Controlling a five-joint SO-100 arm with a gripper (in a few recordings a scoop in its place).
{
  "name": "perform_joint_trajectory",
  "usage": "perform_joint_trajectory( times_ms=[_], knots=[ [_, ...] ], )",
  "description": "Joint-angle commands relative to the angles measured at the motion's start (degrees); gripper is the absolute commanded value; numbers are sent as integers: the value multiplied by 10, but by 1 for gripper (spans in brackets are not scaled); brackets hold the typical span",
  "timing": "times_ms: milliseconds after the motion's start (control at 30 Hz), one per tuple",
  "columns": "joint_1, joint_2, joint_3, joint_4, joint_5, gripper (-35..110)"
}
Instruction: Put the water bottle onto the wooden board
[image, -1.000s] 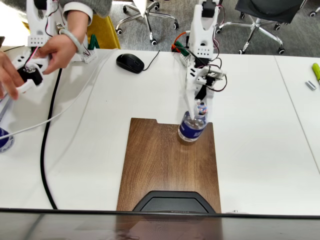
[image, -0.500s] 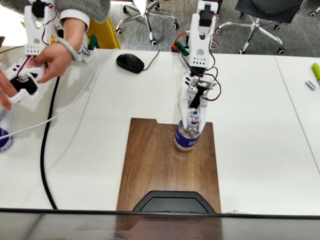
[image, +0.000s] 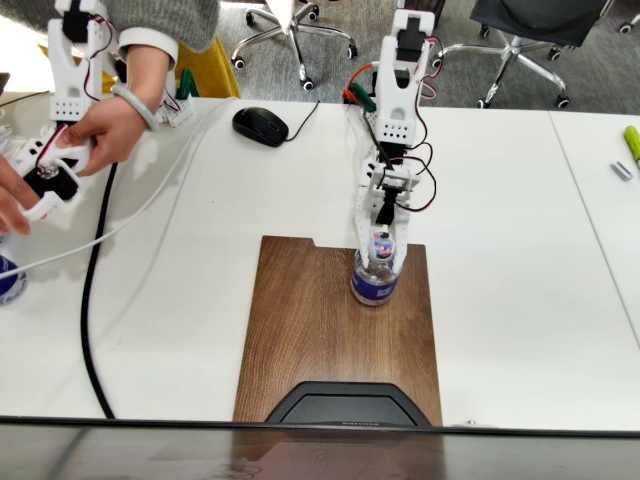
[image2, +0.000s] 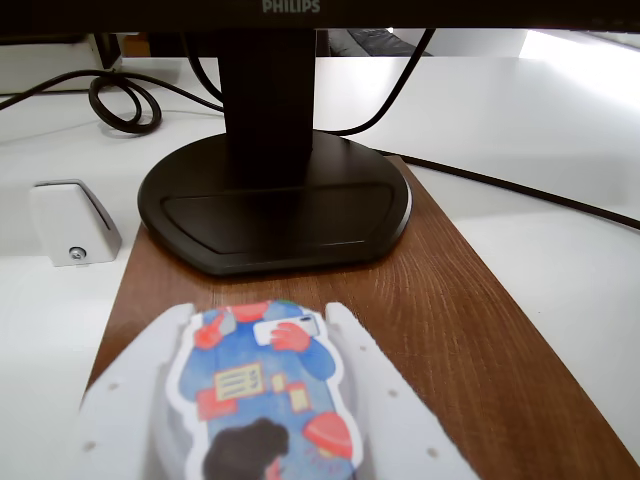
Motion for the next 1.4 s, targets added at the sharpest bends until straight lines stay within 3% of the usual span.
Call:
perform_joint_trajectory(
  times_ms=[0,300,400,533,667,767,1133,1367],
  knots=[
    [5,8,-30,-7,0,0],
    [8,7,-30,-4,0,1],
    [12,7,-30,-4,0,29],
    [17,10,-30,0,0,34],
    [20,11,-30,1,1,60],
    [20,11,-30,1,1,70],
    [22,29,-27,5,-4,73],
    [29,150,37,85,0,73]
  ],
)
